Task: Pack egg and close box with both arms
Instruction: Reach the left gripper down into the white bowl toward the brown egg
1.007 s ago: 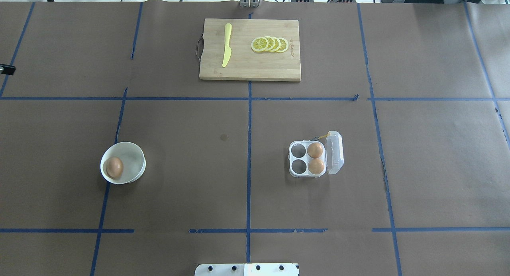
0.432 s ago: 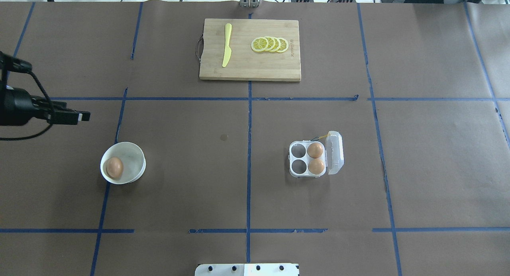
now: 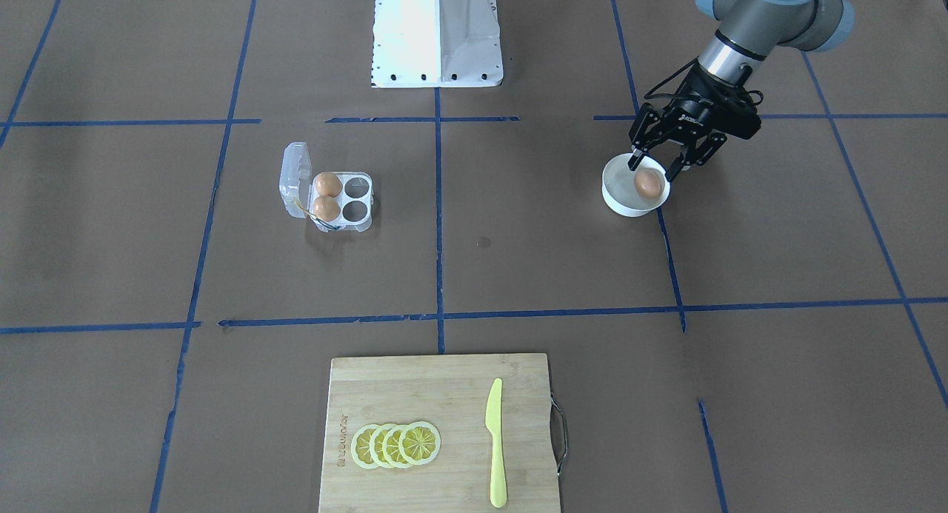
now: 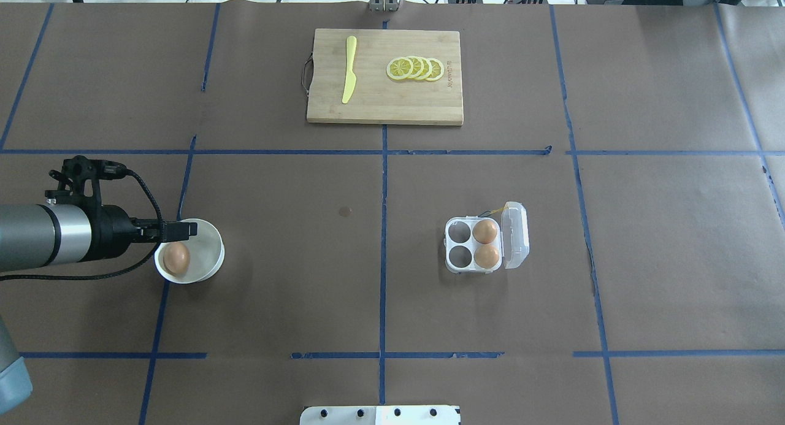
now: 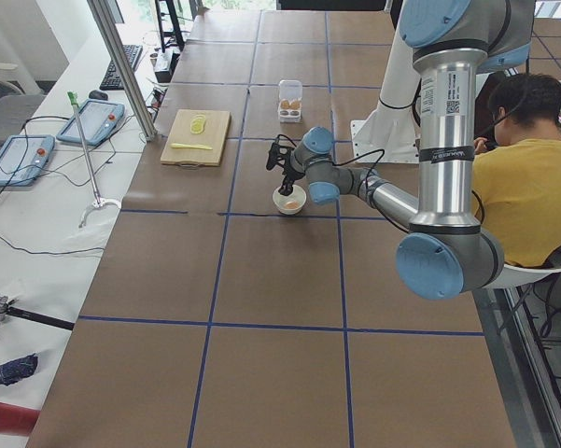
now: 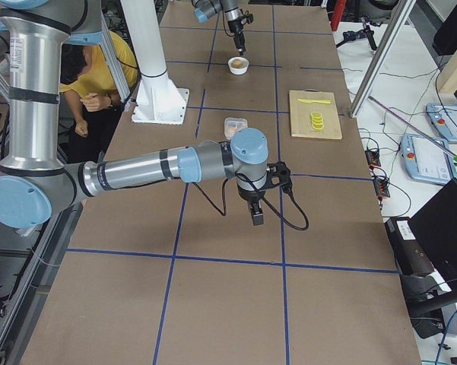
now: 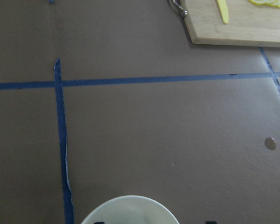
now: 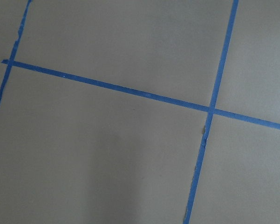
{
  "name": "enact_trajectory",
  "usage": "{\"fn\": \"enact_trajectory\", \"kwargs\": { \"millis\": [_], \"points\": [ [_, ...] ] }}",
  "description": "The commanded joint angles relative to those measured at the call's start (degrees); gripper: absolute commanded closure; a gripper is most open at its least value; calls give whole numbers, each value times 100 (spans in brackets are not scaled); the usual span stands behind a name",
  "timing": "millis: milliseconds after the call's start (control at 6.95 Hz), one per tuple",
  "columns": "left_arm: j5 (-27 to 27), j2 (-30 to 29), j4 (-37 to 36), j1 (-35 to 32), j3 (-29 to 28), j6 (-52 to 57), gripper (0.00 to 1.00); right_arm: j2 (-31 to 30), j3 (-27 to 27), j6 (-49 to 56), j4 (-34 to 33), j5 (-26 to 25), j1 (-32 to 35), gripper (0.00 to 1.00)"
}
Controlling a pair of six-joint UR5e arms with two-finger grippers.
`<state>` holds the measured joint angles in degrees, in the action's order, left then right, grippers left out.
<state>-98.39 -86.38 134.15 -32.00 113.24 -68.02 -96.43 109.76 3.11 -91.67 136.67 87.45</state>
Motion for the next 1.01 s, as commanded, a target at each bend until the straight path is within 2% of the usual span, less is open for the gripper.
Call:
{"fn": "enact_trajectory", "kwargs": {
  "millis": [0,432,863],
  "points": [
    [320,-54,-833,246,101,-456,27,-8,1,5,0,0,0,0],
    [522,-326,-1583,343,154,-941,29,-16,1,5,0,0,0,0],
    [532,-345,-1594,413,-30,-942,29,-16,2,5,0,0,0,0]
  ]
}}
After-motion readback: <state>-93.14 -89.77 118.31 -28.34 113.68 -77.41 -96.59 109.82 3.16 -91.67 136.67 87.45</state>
